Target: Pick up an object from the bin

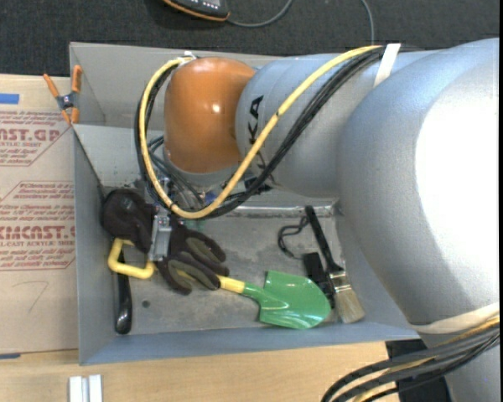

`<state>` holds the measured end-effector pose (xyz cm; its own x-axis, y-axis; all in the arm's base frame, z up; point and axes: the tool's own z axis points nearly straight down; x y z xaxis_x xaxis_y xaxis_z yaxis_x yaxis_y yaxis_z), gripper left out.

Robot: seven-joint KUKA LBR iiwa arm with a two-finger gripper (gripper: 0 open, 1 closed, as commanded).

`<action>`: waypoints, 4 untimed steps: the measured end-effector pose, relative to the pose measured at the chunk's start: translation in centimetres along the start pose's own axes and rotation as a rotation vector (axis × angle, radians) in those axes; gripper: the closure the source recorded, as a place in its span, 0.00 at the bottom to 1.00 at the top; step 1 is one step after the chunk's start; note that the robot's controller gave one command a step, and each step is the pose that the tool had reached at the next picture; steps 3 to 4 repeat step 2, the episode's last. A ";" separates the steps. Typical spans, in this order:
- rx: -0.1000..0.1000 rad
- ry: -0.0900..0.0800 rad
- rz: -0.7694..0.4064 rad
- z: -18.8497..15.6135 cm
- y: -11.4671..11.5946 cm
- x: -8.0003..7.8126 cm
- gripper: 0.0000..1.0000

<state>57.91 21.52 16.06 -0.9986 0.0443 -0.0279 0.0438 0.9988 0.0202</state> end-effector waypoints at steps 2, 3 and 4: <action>-0.004 0.001 0.007 2.2 2.4 0.6 0.00; -0.004 0.001 0.007 2.2 2.4 0.6 0.00; -0.004 0.001 0.007 2.2 2.4 0.6 0.00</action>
Offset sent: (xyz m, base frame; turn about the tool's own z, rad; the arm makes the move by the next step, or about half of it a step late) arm -0.0035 0.0216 -0.0209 0.0103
